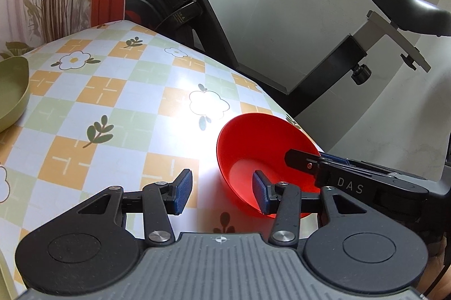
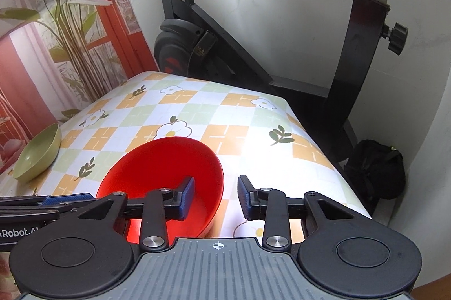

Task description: Organize plates and bowls

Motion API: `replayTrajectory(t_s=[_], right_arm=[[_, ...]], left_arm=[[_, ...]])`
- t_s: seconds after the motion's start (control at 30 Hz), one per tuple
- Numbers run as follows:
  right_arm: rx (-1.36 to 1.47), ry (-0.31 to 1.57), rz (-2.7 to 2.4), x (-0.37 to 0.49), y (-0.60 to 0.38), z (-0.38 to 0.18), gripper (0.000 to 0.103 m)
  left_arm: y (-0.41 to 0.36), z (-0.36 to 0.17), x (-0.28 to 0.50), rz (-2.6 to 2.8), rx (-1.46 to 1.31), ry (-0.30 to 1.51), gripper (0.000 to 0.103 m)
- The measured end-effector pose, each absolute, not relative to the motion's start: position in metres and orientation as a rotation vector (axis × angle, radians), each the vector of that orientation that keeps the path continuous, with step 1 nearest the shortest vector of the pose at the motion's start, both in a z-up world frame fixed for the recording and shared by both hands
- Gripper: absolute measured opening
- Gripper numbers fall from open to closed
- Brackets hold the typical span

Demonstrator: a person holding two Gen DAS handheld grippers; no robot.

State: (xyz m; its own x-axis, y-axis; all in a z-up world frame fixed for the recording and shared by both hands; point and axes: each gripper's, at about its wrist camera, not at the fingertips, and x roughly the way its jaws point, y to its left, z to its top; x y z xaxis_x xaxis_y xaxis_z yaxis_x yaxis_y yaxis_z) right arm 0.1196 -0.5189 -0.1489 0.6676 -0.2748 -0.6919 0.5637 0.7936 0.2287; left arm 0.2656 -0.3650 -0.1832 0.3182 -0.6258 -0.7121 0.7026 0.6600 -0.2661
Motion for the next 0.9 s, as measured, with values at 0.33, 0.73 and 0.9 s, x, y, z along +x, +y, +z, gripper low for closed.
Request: replayTrajectory(t_s=[0.33, 0.73, 0.9], right_arm=[[0.438, 0.692, -0.468, 0.12, -0.512, -0.144, 0.011], [0.409, 0.652, -0.349, 0.139, -0.472, -0.106, 0.012], [0.385, 0.64, -0.251, 0.163, -0.435, -0.087, 0.012]], left_arm=[[-0.36, -0.185, 0.26, -0.916, 0.076, 0.898, 0.018], [-0.308, -0.146, 0.25, -0.833, 0.035, 0.824, 0.018], [-0.264, -0.12, 0.255, -0.752, -0.003, 0.781, 0.018]])
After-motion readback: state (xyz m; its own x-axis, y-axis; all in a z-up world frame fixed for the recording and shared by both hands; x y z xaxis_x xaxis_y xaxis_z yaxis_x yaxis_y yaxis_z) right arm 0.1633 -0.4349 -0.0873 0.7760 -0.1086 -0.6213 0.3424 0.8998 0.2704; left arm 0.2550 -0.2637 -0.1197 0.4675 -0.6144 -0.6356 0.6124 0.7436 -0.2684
